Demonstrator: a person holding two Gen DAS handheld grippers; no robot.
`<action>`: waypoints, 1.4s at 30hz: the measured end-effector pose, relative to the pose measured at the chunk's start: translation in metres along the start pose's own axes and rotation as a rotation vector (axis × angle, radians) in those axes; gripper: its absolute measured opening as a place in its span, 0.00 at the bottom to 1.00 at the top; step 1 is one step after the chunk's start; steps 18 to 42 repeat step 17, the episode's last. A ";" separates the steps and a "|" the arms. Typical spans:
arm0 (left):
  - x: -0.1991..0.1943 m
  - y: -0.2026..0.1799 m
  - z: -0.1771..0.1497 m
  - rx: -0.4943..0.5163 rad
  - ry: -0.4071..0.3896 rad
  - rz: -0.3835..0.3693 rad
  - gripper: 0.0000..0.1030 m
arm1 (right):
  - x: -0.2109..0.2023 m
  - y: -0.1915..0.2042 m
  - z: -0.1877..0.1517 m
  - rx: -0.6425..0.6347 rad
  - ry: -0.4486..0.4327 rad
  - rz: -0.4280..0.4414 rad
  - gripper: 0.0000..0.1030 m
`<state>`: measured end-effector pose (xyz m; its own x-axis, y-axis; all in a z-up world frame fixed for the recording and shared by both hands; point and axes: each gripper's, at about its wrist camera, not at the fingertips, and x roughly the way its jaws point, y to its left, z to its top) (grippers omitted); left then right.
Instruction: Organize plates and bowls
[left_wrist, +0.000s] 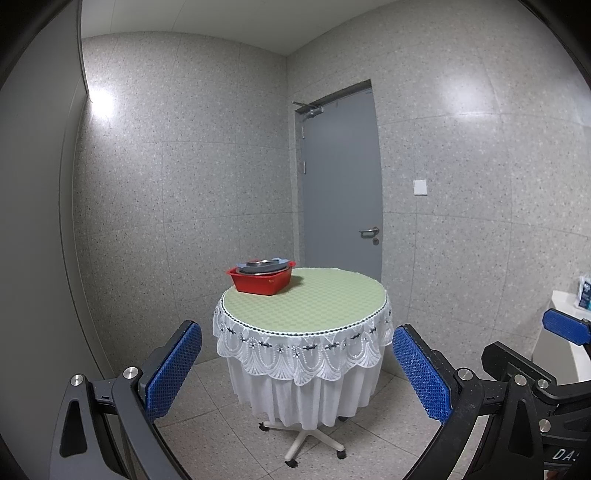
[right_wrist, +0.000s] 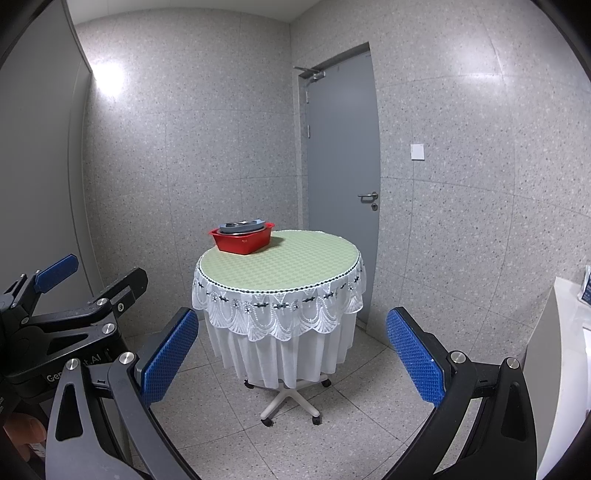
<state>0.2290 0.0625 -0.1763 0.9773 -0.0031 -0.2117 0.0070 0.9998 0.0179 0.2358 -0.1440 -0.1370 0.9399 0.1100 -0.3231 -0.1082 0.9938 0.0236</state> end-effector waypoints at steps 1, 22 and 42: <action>0.000 0.000 0.000 0.000 0.000 0.000 0.99 | 0.000 0.000 0.000 -0.001 0.000 0.000 1.00; -0.005 0.005 0.005 0.002 0.003 0.000 0.99 | -0.004 0.009 -0.001 0.000 -0.001 0.000 1.00; -0.005 0.005 0.005 0.002 0.003 0.000 0.99 | -0.004 0.009 -0.001 0.000 -0.001 0.000 1.00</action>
